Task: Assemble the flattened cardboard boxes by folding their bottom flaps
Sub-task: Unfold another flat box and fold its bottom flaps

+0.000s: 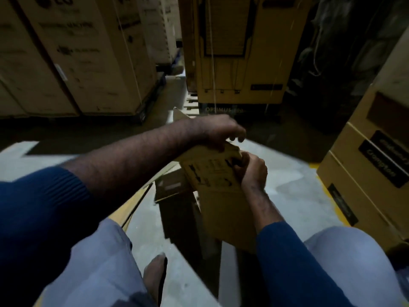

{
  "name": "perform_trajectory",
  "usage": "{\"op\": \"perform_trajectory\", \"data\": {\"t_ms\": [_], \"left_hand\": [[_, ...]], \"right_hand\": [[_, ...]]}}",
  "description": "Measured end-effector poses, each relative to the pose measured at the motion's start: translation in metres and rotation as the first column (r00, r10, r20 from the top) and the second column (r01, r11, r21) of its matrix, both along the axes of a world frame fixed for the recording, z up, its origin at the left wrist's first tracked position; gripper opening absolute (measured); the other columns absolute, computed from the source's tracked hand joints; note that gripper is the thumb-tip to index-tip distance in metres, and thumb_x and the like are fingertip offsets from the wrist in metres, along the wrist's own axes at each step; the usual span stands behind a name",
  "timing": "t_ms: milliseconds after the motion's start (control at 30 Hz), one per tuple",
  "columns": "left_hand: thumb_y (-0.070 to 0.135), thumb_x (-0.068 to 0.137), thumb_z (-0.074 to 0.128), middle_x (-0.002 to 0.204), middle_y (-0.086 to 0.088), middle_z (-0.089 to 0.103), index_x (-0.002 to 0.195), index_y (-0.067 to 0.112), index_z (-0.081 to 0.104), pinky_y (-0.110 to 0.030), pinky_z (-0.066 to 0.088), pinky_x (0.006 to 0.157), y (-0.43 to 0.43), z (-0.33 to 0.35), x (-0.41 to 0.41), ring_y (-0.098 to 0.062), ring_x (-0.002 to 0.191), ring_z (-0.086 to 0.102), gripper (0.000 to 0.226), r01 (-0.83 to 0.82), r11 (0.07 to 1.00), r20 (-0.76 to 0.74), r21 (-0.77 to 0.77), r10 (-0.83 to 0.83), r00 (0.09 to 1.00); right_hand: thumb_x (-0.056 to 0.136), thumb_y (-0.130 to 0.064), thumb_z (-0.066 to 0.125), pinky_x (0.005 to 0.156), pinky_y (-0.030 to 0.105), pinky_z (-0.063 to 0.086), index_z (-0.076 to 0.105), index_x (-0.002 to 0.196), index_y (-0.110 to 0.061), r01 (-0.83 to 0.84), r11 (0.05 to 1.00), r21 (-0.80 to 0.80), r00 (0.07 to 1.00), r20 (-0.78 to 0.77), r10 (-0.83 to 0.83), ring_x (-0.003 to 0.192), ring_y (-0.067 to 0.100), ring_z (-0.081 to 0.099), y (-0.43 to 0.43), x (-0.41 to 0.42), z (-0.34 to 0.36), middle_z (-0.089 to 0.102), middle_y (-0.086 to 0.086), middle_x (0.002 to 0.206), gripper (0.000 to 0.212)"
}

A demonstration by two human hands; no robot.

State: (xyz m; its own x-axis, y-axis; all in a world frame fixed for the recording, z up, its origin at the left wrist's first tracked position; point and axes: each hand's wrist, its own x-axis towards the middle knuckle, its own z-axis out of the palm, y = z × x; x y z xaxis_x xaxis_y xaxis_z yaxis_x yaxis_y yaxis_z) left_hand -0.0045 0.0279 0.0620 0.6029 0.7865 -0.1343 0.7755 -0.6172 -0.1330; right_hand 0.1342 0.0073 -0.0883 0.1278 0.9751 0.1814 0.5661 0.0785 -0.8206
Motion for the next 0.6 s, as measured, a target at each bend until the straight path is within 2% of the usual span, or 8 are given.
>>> {"op": "perform_trajectory", "data": {"t_ms": [67,133,200,267,367,433,533,600], "left_hand": [[0.022,0.090,0.072,0.117,0.006,0.057,0.127,0.031,0.057,-0.030,0.057,0.078,-0.013,0.000,-0.006,-0.012,0.103,0.058,0.041,-0.008,0.988,-0.134,0.156,0.030,0.991],[0.025,0.093,0.069,0.095,0.007,0.058,0.113,0.026,0.062,-0.028,0.058,0.067,-0.028,0.002,-0.013,-0.010,0.084,0.061,0.021,-0.119,0.966,-0.178,0.231,0.163,0.971],[0.025,0.096,0.065,0.080,0.003,0.057,0.102,0.021,0.066,-0.029,0.054,0.059,-0.042,0.004,-0.020,-0.011,0.072,0.061,0.007,-0.239,0.919,-0.153,0.313,0.298,0.942],[0.027,0.098,0.063,0.075,0.001,0.056,0.098,0.018,0.069,-0.032,0.053,0.059,-0.055,0.008,-0.027,-0.013,0.068,0.060,0.010,-0.302,0.869,-0.091,0.392,0.363,0.927],[0.028,0.099,0.062,0.081,0.001,0.060,0.103,0.019,0.069,-0.043,0.055,0.085,-0.072,0.017,-0.042,-0.016,0.077,0.062,0.012,-0.379,0.779,0.076,0.500,0.397,0.915],[0.028,0.099,0.064,0.090,-0.001,0.067,0.107,0.021,0.070,-0.047,0.051,0.091,-0.076,0.024,-0.058,-0.020,0.087,0.067,0.013,-0.417,0.709,0.192,0.569,0.378,0.906],[0.022,0.095,0.068,0.094,0.000,0.070,0.100,0.023,0.072,-0.037,0.051,0.073,-0.073,0.027,-0.073,-0.017,0.088,0.066,0.006,-0.522,0.718,0.418,0.460,0.343,0.841],[0.015,0.093,0.069,0.094,-0.001,0.069,0.094,0.021,0.072,-0.029,0.042,0.065,-0.064,0.022,-0.068,-0.014,0.085,0.063,0.007,-0.543,0.744,0.523,0.390,0.306,0.796]], "right_hand": [[0.097,-0.009,0.057,0.060,0.025,0.044,0.071,0.090,-0.027,-0.025,0.998,0.054,0.993,0.119,0.019,0.076,0.020,0.065,-0.007,0.003,0.010,0.067,-0.005,0.079,0.023],[0.087,0.000,0.057,0.058,0.026,0.042,0.070,0.088,-0.024,-0.024,0.998,0.059,0.983,0.185,0.012,0.071,0.023,0.063,-0.013,0.005,0.015,0.062,-0.005,0.072,0.028],[0.085,0.002,0.058,0.056,0.022,0.037,0.072,0.090,-0.022,-0.065,0.995,0.076,0.977,0.210,0.048,0.070,0.020,0.061,-0.021,0.007,0.018,0.061,-0.006,0.072,0.028],[0.086,0.002,0.060,0.055,0.019,0.035,0.075,0.094,-0.022,-0.124,0.988,0.089,0.968,0.228,0.101,0.070,0.017,0.060,-0.027,0.008,0.021,0.063,-0.007,0.073,0.029],[0.084,0.002,0.062,0.058,0.020,0.037,0.078,0.097,-0.023,-0.153,0.978,0.139,0.971,0.206,0.123,0.067,0.014,0.058,-0.025,0.016,0.025,0.064,-0.008,0.071,0.033],[0.083,0.002,0.064,0.059,0.021,0.039,0.079,0.096,-0.023,-0.149,0.978,0.147,0.979,0.160,0.125,0.067,0.015,0.060,-0.019,0.026,0.025,0.065,-0.008,0.070,0.032],[0.082,0.003,0.067,0.058,0.020,0.040,0.078,0.092,-0.025,-0.171,0.979,0.111,0.981,0.115,0.159,0.071,0.019,0.065,-0.010,0.041,0.020,0.067,-0.007,0.071,0.031],[0.082,0.002,0.067,0.067,0.022,0.049,0.076,0.110,-0.028,-0.190,0.976,0.109,0.980,0.085,0.181,0.086,0.019,0.070,-0.002,0.047,0.028,0.074,-0.005,0.092,0.042]]}}
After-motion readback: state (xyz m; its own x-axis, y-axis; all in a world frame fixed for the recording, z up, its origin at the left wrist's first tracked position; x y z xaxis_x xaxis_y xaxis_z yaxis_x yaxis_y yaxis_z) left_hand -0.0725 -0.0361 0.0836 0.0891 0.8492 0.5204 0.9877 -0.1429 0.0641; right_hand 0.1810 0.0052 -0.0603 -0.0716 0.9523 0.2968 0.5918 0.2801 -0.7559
